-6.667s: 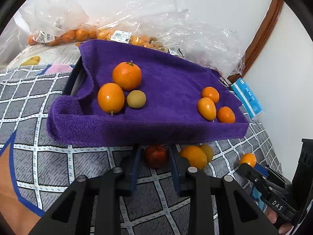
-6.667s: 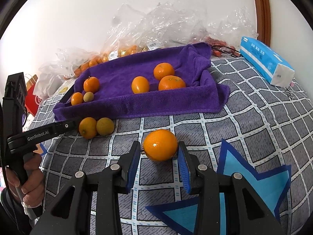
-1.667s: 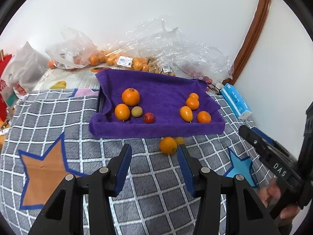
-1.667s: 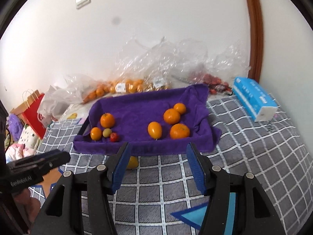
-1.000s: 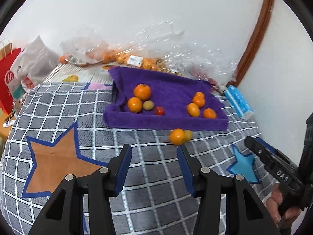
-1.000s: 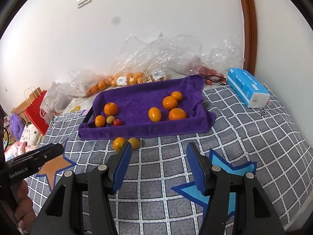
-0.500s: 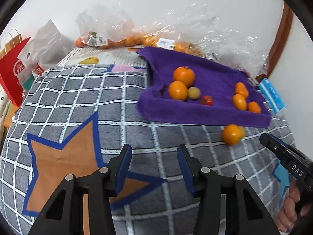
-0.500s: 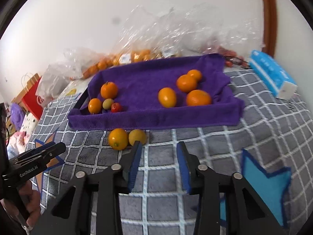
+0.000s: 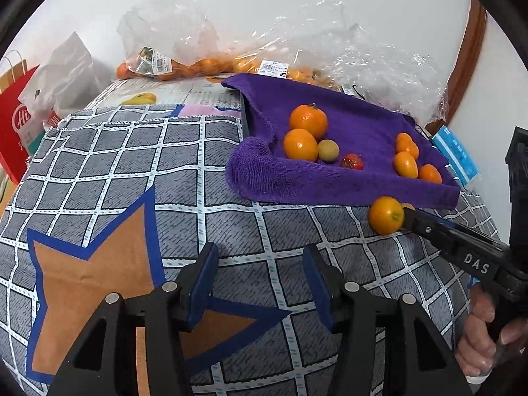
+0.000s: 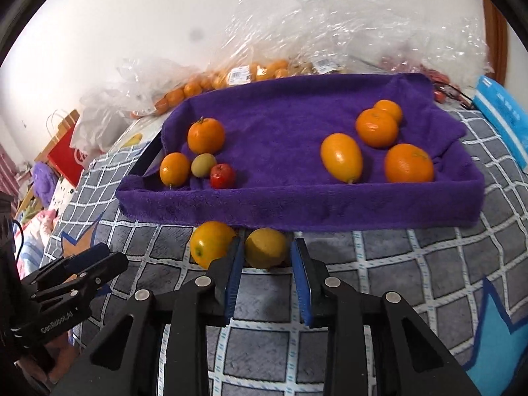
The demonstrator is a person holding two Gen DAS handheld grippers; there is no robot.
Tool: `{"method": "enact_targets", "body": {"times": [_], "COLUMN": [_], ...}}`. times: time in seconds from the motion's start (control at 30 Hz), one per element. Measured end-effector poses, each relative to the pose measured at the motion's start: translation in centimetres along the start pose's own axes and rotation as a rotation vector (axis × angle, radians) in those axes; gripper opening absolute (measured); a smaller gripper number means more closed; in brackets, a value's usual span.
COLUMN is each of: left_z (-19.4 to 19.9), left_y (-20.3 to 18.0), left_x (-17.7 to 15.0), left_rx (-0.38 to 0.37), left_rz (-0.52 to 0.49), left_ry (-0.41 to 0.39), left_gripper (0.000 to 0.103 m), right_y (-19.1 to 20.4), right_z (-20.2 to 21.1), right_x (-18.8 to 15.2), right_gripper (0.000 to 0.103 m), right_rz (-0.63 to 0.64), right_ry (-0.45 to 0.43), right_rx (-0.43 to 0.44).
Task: Organize fruits
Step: 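Move both open tools back toward the loose fruits on the bedspread, then close right gripper on the yellow fruit while left grasps a small orange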
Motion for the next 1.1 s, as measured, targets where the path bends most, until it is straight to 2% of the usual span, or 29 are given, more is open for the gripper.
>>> {"method": "enact_targets", "body": {"times": [0.13,0.3,0.57,0.67,0.87,0.97,1.03,1.1], "left_z": [0.2,0.2,-0.2,-0.3,-0.3,-0.1,0.0,0.0], "left_y": [0.4,0.5,-0.1,-0.3,-0.5,-1.2,-2.0,-3.4], "left_x": [0.0,0.0,0.0,-0.1,-0.1,-0.6,-0.9,-0.9], "left_rx": [-0.022,-0.031,0.010,0.010,0.015,0.032,0.015,-0.047], "left_rz": [0.016,0.023,-0.009,-0.019,-0.037,-0.064,-0.057,-0.050], "left_ry": [-0.009,-0.012,0.008,0.015,0.024,0.040,0.046,0.053], "left_gripper": [0.051,0.050,0.051,0.054,0.056,0.055,0.055,0.055], "right_y": [0.0,-2.4,-3.8,-4.0,-4.8,-4.9,-5.4,-6.1], "right_z": [0.8,2.2,1.3,1.3,2.2,2.6,3.1,3.5], "right_x": [-0.4,-1.4,-2.4,-2.3,-2.5,-2.6,-2.8,-3.0], "right_gripper": [0.028,0.028,0.031,0.029,0.028,0.028,0.028,0.028], "right_rz": [0.037,0.058,0.032,0.018,-0.012,0.018,0.029,0.030], "right_ry": [-0.032,-0.047,-0.009,-0.010,-0.044,-0.066,-0.086,-0.098], "right_rx": [-0.050,-0.143,-0.123,-0.106,-0.084,-0.126,-0.152,-0.166]}}
Point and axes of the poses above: each gripper's, at about its wrist camera, not at the fingertips, and z roughly against the way its jaws point, y to its left, x to its top, the point moved 2 cm from there along -z, roughly the way its jaws point, and after that the axes turned 15 degrees about -x, right-handed, at the moved point
